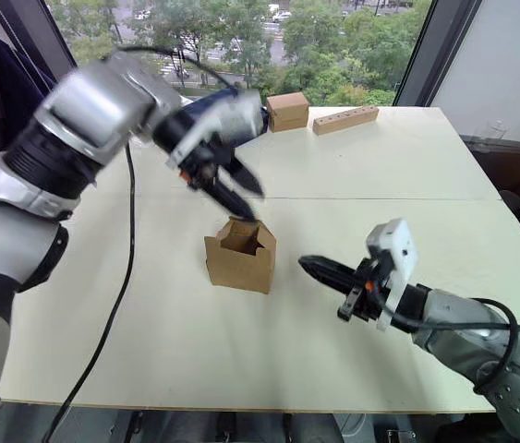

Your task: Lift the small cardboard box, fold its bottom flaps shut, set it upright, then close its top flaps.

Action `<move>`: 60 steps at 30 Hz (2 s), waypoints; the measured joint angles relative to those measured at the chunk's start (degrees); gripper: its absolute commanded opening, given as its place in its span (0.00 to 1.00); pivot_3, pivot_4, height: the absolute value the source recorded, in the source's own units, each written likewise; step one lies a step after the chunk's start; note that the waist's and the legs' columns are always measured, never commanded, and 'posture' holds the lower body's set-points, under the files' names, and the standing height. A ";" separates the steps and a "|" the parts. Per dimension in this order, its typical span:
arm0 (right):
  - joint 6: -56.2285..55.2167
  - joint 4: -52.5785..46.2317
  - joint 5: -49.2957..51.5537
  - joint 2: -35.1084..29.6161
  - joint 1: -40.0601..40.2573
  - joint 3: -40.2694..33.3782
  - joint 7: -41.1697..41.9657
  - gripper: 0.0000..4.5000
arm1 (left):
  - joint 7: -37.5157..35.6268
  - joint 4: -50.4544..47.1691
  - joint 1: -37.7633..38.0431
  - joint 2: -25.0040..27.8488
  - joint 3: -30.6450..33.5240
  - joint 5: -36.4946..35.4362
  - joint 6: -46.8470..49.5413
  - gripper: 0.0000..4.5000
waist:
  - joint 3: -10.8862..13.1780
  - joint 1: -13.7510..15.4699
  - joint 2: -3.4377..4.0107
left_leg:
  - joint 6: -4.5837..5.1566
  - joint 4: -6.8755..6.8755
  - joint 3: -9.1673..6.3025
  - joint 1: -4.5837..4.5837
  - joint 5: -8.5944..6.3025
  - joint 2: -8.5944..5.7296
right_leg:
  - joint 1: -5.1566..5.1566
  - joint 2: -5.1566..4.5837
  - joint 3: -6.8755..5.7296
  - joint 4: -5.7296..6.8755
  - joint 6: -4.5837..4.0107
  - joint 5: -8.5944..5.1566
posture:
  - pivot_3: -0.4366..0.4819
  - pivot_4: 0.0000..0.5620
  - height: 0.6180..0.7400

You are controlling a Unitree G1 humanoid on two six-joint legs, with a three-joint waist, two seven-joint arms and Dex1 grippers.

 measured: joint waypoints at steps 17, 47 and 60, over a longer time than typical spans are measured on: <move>1.99 12.30 -12.58 -1.33 -4.31 7.59 7.07 0.00 | 46.53 -34.87 60.02 -4.12 38.68 0.26 -4.74 0.01 | -0.07 1.66 -0.03 | -0.09 0.11 -0.05 -0.03 0.04 -0.02 | 0.03 -0.22 0.02 0.11 0.05 0.04 | 0.48 0.27 1.00; 0.10 17.51 -38.10 3.47 -7.36 23.02 14.30 0.00 | 45.33 -42.71 79.54 -7.52 22.54 2.90 -11.79 0.01 | -0.27 1.04 0.15 | -0.05 -0.04 0.03 0.26 0.00 -0.01 | 0.27 -0.20 0.08 0.04 0.02 0.04 | 0.48 0.27 1.00; 1.36 16.94 -38.36 -6.68 -8.59 19.31 25.02 0.00 | 42.58 -38.59 74.03 -1.94 27.87 0.98 -11.40 0.01 | -0.26 1.15 0.14 | -0.04 -0.04 0.02 0.28 0.00 -0.01 | 0.29 -0.19 0.06 0.02 0.01 0.03 | 0.48 0.27 1.00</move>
